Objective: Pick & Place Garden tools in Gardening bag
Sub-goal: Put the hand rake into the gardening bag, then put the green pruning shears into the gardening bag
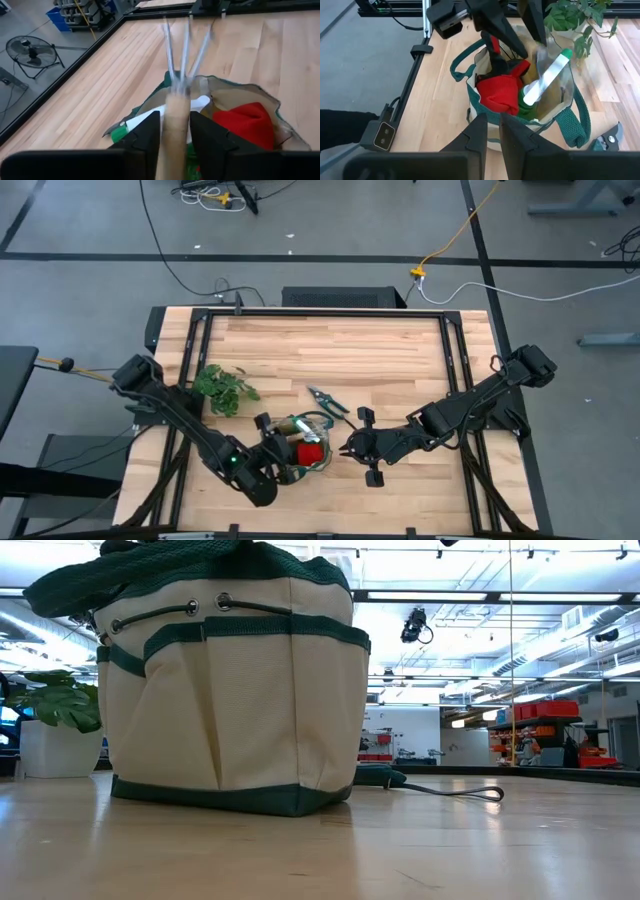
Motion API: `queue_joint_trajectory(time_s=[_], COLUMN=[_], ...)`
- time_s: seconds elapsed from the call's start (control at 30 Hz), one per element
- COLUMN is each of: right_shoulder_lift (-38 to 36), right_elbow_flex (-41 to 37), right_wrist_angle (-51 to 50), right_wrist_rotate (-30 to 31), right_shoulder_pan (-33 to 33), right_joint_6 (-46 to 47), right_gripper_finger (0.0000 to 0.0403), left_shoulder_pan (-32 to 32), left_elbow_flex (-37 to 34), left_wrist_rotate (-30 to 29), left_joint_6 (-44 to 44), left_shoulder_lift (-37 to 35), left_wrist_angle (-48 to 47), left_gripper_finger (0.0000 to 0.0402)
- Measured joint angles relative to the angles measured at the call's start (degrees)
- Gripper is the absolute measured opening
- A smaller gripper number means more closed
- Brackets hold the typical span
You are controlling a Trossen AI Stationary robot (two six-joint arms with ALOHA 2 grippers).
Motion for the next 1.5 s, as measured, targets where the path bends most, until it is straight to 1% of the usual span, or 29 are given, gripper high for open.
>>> queue_joint_trajectory(time_s=[0.27, 0.37, 0.47, 0.53, 0.6, 0.73, 0.8, 0.9, 1.07, 1.23, 1.3, 1.43, 1.5], right_shoulder_lift=[0.0, 0.0, 0.0, 0.0, 0.0, 0.0, 0.0, 0.0, 0.0, 0.0, 0.0, 0.0, 0.0], right_elbow_flex=[0.0, 0.0, 0.0, 0.0, 0.0, 0.0, 0.0, 0.0, -3.6, -9.3, -11.5, -16.9, -19.1], right_wrist_angle=[0.0, 0.0, -0.4, -2.6, -7.4, -17.4, -19.8, -20.8, -20.7, -18.1, -14.3, -3.6, -0.4], right_wrist_rotate=[0.0, 0.0, 0.0, 0.1, 0.8, 6.5, 7.9, 8.0, 4.9, 2.5, -0.2, -7.3, -8.6], right_shoulder_pan=[0.0, 0.0, 0.0, 0.0, -0.4, -2.0, -3.2, -5.1, -11.6, -18.9, -21.6, -25.5, -26.7], right_joint_6=[0.4, 0.4, 0.8, 1.5, 3.4, 10.2, 11.6, 10.8, 12.3, 12.9, 12.3, 10.5, 10.3], right_gripper_finger=[0.0049, 0.0049, 0.0049, 0.0049, 0.0049, 0.0049, 0.0049, 0.0049, 0.0052, 0.0075, 0.0090, 0.0120, 0.0131], left_shoulder_pan=[0.9, 1.1, 1.1, 0.5, -0.1, -1.2, -1.3, -1.8, -2.6, -3.0, -3.0, -2.9, -2.9], left_elbow_flex=[0.0, 0.0, 0.0, 0.0, 0.0, 0.0, 0.0, 0.0, 0.0, 0.0, 0.0, 0.0, 0.0], left_wrist_rotate=[-0.1, -0.1, -1.4, -2.9, -5.2, -8.5, -9.6, -9.9, -10.1, -10.0, -9.8, -9.6, -9.6], left_joint_6=[0.1, 0.1, 0.9, 2.0, 3.1, 5.1, 6.1, 6.9, 7.5, 7.5, 7.5, 7.6, 7.5], left_shoulder_lift=[0.3, 0.3, 0.3, -0.2, -1.5, -3.5, -4.7, -6.3, -8.1, -8.2, -8.2, -8.2, -8.2], left_wrist_angle=[0.9, 0.9, 1.2, 2.0, 2.4, 2.4, 2.6, 2.6, 2.7, 2.7, 2.7, 2.7, 2.7], left_gripper_finger=[0.0152, 0.0157, 0.0156, 0.0153, 0.0150, 0.0150, 0.0151, 0.0151, 0.0151, 0.0151, 0.0151, 0.0151, 0.0151])
